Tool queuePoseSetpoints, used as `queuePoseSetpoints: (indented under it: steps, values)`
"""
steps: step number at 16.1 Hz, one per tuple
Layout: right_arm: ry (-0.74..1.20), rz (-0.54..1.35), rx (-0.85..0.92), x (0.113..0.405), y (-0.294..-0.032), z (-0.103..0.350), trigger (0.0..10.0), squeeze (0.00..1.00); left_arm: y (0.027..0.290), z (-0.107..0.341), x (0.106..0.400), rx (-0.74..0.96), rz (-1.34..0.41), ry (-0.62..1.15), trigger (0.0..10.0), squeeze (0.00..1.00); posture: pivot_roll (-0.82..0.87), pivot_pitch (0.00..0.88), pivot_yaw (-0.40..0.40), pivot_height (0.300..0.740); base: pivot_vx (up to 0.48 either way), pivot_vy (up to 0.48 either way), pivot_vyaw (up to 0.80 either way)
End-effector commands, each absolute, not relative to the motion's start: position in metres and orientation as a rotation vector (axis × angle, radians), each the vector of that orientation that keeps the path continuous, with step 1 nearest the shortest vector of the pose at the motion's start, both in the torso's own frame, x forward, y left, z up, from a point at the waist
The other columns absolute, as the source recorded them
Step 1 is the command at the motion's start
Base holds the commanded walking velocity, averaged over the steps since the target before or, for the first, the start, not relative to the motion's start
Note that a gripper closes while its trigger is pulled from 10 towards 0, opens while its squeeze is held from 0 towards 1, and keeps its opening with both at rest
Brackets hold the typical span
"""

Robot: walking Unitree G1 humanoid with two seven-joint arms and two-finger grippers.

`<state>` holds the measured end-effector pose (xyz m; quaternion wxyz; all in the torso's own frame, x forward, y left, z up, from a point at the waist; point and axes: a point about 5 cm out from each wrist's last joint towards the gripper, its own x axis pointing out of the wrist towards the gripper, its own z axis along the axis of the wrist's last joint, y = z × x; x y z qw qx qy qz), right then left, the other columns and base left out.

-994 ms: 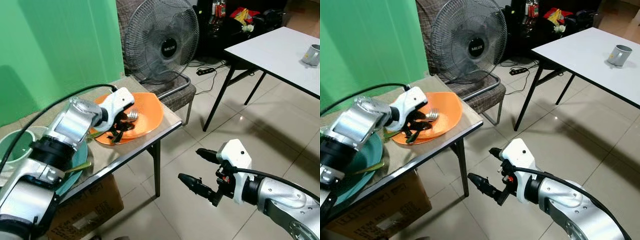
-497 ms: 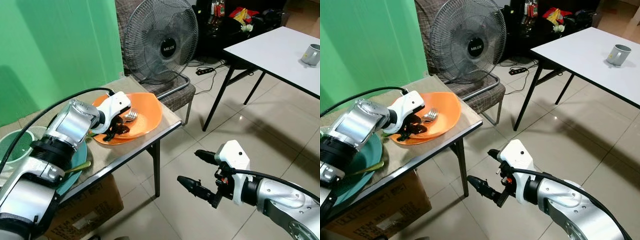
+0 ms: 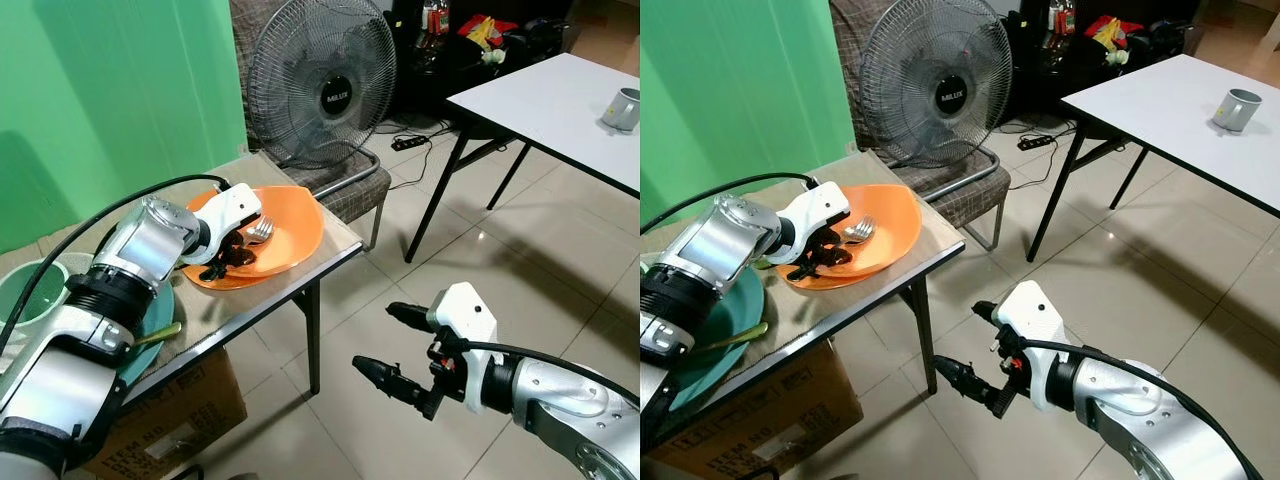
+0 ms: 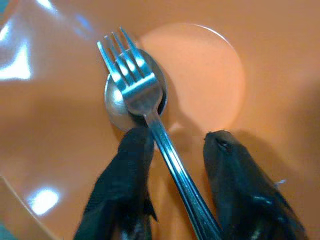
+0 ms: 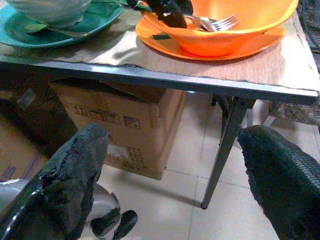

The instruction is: Setting the table

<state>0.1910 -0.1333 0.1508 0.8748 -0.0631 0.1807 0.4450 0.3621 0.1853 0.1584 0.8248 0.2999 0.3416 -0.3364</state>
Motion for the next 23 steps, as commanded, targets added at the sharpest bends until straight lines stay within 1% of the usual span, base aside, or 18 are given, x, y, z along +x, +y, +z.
queuePoseSetpoints:
  steps: [1,9,16,19,21,23]
  values:
    - [0.366,0.944,-0.138,0.19,-0.132,0.155,10.0,0.0,0.184,0.16,0.364,0.662,-0.723,0.732,0.0,0.0,-0.08,0.0,0.019,0.74,0.0,0.0,0.0]
    - [0.365,0.968,-0.135,0.188,-0.13,0.155,10.0,0.0,0.185,0.155,0.367,0.696,-0.731,0.745,0.0,0.0,-0.08,0.0,0.024,0.74,0.0,0.0,0.0]
    - [0.362,0.967,-0.148,0.19,-0.132,0.153,10.0,0.0,0.183,0.16,0.369,0.699,-0.748,0.714,0.0,0.0,-0.08,0.0,0.02,0.74,0.0,0.0,0.0]
    - [0.357,0.967,-0.154,0.191,-0.133,0.153,10.0,0.0,0.179,0.165,0.37,0.695,-0.772,0.664,0.0,0.0,-0.08,0.0,0.02,0.74,0.0,0.0,0.0]
    - [0.351,0.963,-0.161,0.192,-0.133,0.153,10.0,0.0,0.175,0.173,0.372,0.673,-0.791,0.6,0.0,0.0,-0.08,0.0,0.019,0.74,0.0,0.0,0.0]
    - [0.327,0.932,-0.175,0.196,-0.136,0.156,10.0,0.0,0.173,0.192,0.375,0.628,-0.785,0.52,0.0,0.0,-0.07,0.0,0.017,0.74,0.0,0.0,0.0]
